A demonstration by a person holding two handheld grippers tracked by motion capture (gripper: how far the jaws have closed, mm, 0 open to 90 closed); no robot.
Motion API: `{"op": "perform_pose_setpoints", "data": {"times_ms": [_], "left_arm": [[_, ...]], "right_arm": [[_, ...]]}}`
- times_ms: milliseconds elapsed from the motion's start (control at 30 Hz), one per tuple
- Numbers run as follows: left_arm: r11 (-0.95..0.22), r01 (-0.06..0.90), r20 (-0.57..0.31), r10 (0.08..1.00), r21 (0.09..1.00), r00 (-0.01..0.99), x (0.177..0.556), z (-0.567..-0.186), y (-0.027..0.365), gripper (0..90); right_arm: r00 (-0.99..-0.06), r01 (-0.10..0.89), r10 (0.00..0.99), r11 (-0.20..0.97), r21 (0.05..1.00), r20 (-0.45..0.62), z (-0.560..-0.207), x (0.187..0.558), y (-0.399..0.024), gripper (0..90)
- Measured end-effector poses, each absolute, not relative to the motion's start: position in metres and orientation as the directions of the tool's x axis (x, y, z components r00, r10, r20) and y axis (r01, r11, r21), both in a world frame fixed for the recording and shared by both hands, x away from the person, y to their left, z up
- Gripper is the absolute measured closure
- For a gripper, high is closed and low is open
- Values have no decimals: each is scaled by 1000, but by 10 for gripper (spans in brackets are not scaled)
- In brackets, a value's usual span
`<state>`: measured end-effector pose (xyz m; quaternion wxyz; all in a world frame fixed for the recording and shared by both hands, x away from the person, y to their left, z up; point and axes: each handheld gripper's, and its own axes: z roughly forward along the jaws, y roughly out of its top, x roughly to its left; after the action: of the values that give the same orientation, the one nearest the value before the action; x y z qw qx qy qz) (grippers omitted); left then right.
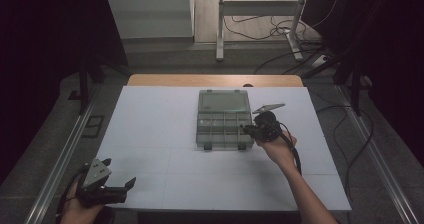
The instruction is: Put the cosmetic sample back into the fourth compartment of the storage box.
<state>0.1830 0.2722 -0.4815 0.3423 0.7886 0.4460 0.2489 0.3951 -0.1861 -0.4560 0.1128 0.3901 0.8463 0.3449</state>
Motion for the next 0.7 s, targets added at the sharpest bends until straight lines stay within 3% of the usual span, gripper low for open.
{"op": "perform_pose_setpoints", "data": {"times_ms": [700], "left_arm": [[-366, 534, 85, 874, 762, 479, 183, -482, 273, 20]], "right_arm": [[-635, 603, 770, 445, 662, 60, -450, 424, -183, 799]]}}
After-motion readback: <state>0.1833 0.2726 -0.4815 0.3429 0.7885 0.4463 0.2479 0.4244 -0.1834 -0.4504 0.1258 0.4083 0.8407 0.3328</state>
